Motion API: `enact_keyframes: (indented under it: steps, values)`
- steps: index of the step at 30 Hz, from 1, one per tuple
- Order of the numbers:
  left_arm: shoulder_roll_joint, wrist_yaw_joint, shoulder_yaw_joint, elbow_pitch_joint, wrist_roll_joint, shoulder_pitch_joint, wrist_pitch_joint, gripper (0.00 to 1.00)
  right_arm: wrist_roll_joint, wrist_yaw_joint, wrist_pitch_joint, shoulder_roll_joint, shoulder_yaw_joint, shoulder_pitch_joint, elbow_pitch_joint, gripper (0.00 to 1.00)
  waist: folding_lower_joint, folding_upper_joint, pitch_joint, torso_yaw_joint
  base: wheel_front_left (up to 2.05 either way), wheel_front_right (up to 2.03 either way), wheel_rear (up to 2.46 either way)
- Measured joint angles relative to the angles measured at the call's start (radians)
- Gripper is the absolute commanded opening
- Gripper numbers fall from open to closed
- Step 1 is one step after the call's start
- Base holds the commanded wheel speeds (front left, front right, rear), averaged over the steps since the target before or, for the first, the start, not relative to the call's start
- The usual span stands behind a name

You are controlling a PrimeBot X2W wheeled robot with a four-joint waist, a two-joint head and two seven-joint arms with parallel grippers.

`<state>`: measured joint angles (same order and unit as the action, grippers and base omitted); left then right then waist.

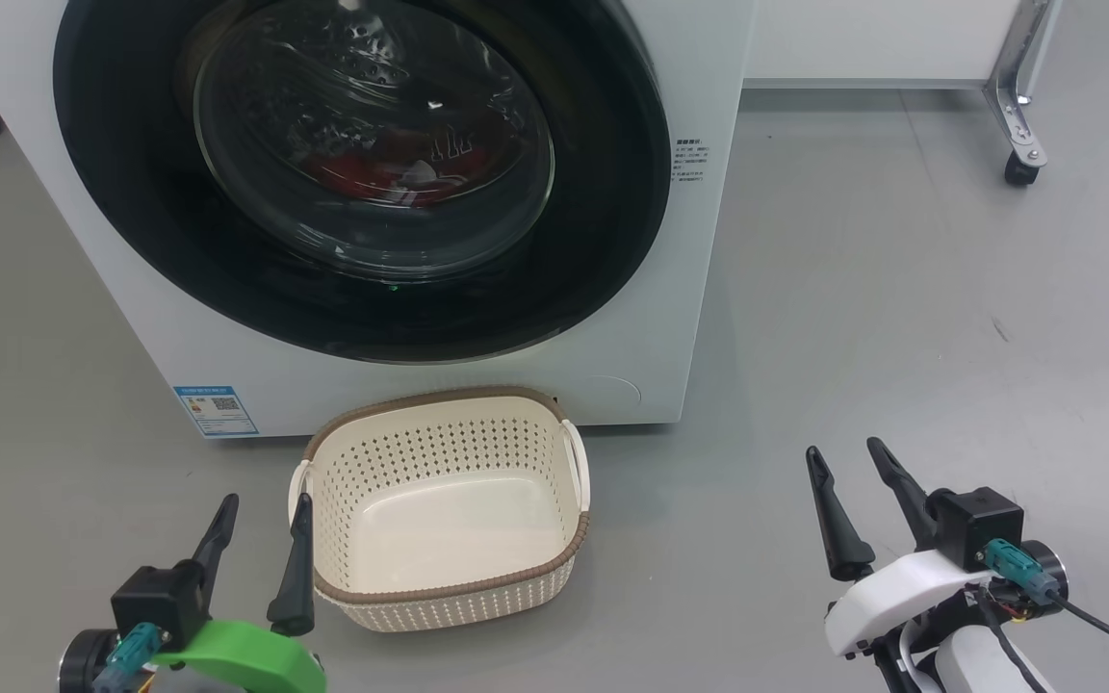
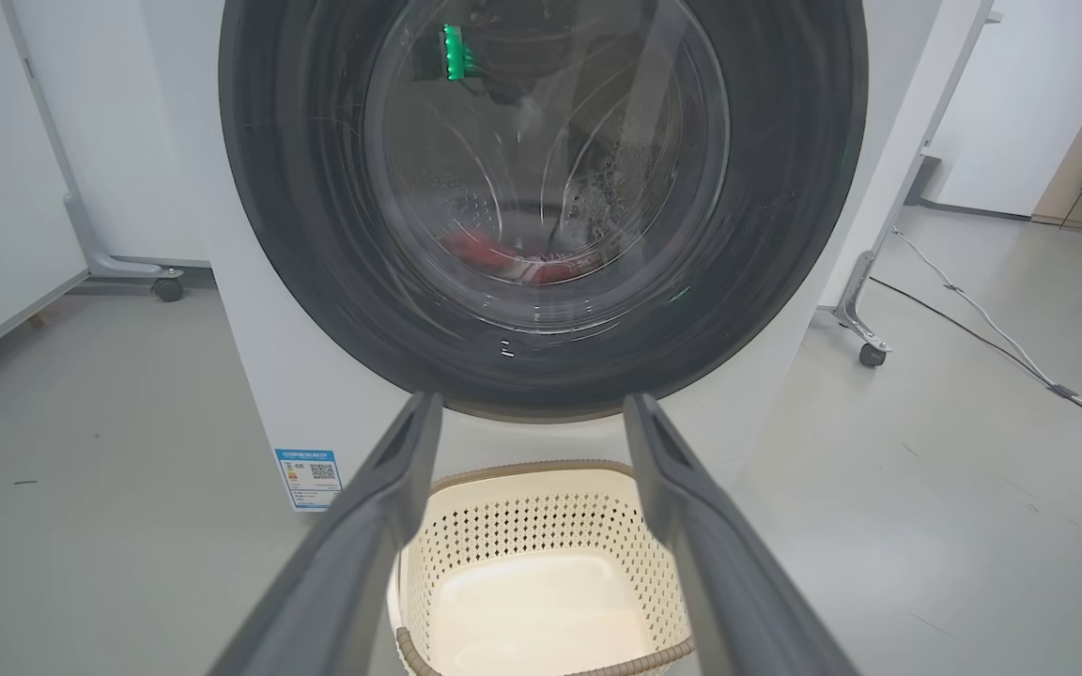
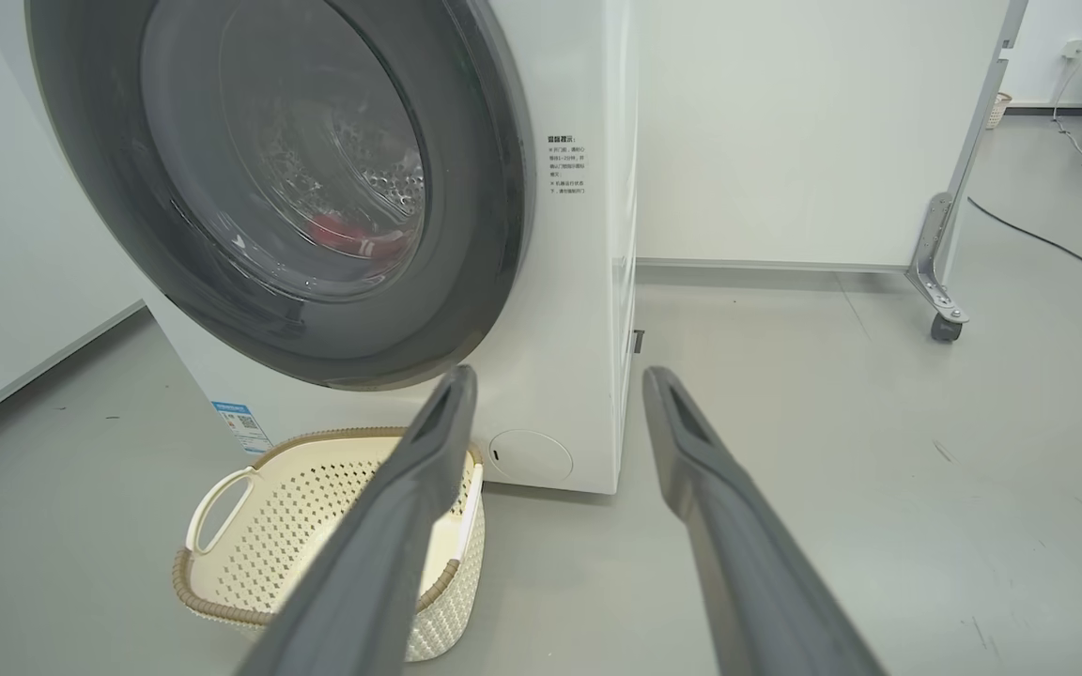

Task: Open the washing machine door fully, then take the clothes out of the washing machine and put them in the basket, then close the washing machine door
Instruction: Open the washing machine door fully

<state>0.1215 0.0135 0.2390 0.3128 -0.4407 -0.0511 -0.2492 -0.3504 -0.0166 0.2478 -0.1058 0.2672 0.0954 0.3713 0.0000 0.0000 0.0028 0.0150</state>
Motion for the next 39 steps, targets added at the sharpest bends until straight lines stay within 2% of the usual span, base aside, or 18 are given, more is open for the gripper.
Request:
enact_keyframes:
  steps: [1,2,3,15,21,23,30,39]
  values:
    - [0.000,0.000,0.000,0.001,0.001,-0.003,0.000,1.00,0.000,-0.002,0.000,0.001,-0.001,0.000,0.001,0.36,0.0000,0.0000,0.000,0.000,0.00,0.00,0.00]
    - [0.000,0.000,0.000,0.001,0.001,-0.005,0.000,1.00,0.000,-0.003,0.000,0.002,-0.002,0.000,0.002,0.11,0.0000,0.0000,0.000,0.000,0.00,0.00,0.00]
    - [0.000,0.000,0.000,0.001,0.001,-0.006,0.000,1.00,0.002,-0.003,0.000,0.002,-0.002,0.000,0.002,0.00,0.0000,0.0000,0.000,0.000,0.00,0.00,0.00]
    - [0.000,0.000,0.001,0.003,0.002,-0.007,0.000,1.00,0.002,-0.012,0.000,0.005,-0.018,0.000,0.010,0.00,0.0000,0.0000,0.007,0.003,0.00,0.00,0.00]
    - [0.000,0.000,0.001,-0.003,0.002,-0.027,0.000,1.00,-0.050,-0.031,0.000,0.022,-0.056,0.021,0.002,0.00,0.0000,0.0000,0.029,0.008,0.00,0.00,0.00]
    - [0.000,0.000,-0.002,-0.015,0.002,-0.039,0.000,1.00,-0.145,-0.053,0.000,0.044,-0.090,0.029,0.000,0.00,0.0000,0.0000,0.044,0.010,0.00,0.00,0.00]
    - [-0.001,0.002,-0.006,-0.062,0.006,-0.069,0.000,1.00,-0.357,-0.079,-0.005,0.059,-0.165,0.067,-0.005,0.00,0.0000,0.0000,0.092,0.019,0.00,0.00,0.00]
    - [-0.002,0.011,-0.007,-0.098,0.029,-0.124,-0.003,1.00,-0.659,-0.089,-0.093,0.061,-0.246,0.206,-0.024,0.00,0.0000,0.0000,0.181,0.036,0.00,0.00,0.00]
